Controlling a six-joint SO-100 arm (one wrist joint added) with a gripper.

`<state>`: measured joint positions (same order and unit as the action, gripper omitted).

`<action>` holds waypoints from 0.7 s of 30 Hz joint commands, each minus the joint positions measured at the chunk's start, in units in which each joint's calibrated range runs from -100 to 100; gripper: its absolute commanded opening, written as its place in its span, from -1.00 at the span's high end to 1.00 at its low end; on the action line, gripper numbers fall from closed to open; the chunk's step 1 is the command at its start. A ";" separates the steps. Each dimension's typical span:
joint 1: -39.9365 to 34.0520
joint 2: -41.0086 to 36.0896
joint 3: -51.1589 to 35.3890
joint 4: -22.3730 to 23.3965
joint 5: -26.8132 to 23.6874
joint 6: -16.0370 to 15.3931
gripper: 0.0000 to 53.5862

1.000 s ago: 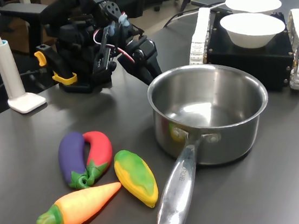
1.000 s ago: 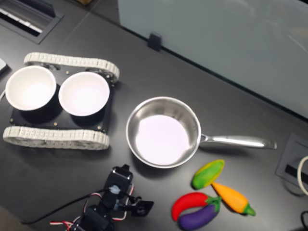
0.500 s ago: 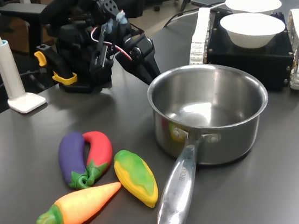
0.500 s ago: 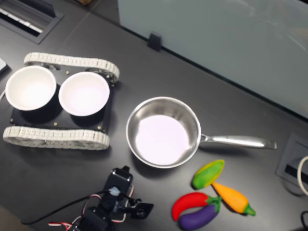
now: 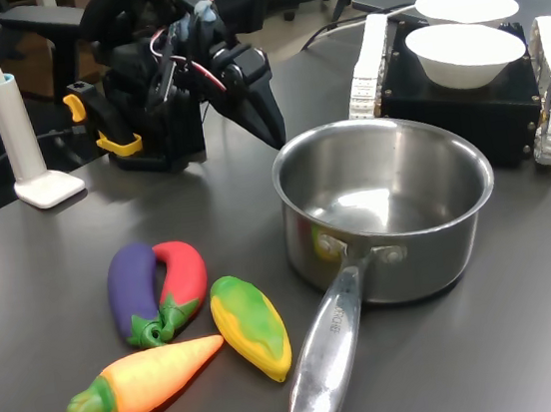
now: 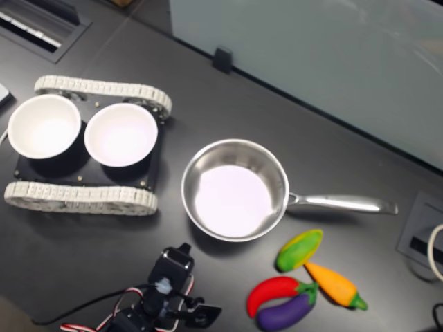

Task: Pick up the carrot and place them in the pan

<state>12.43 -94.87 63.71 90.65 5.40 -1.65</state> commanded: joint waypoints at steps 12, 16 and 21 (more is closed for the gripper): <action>6.83 14.27 -21.05 0.99 0.15 -1.46 1.00; 7.64 17.64 -24.77 1.33 0.54 -1.79 1.00; 10.05 22.53 -30.86 1.42 0.83 -1.71 1.00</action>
<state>20.57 -75.93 41.09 91.67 5.69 -2.75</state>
